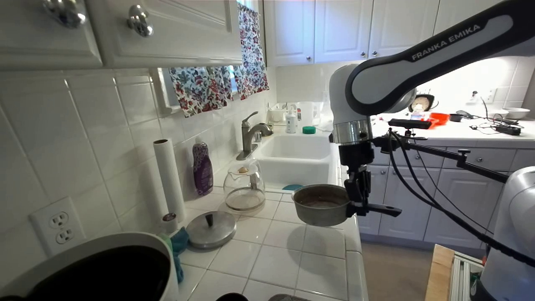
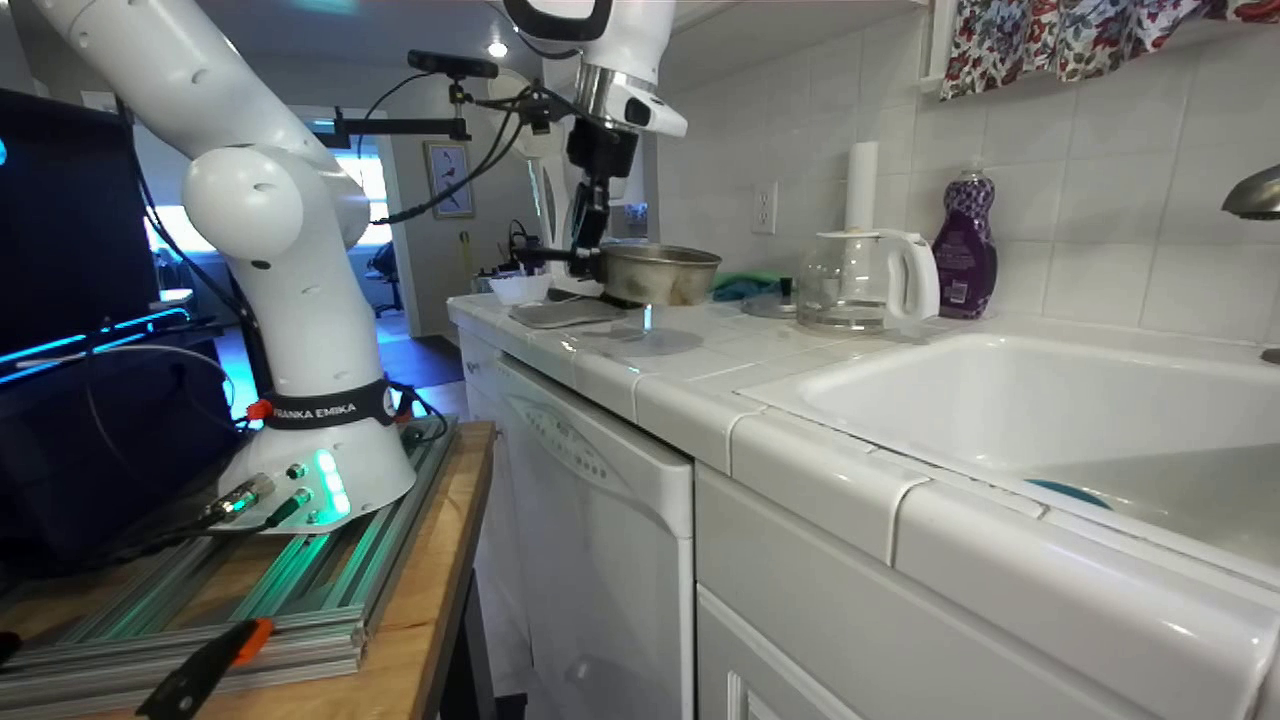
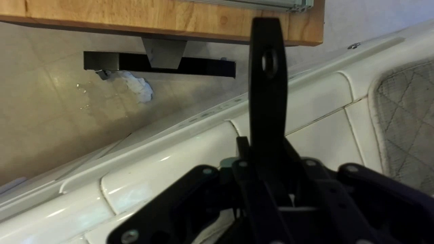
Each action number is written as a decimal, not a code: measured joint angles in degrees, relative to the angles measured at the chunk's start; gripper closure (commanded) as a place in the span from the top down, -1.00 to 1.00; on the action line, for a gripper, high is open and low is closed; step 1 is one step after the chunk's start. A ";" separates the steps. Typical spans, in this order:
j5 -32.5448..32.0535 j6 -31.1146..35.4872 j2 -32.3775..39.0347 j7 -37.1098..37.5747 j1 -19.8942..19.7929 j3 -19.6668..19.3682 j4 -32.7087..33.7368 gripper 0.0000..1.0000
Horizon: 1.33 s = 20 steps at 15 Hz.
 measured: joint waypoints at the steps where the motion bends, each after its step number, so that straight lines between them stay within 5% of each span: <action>1: -0.75 -0.02 -0.68 0.67 -0.99 -0.17 0.03 -0.88; 11: -4.43 -6.06 -6.55 1.46 -10.73 -7.89 5.43 -0.88; 12: -4.69 -7.17 -6.54 1.45 -11.44 -8.68 6.74 -0.53; 20: -4.77 -9.73 -5.95 1.28 -12.17 -10.26 10.29 -0.53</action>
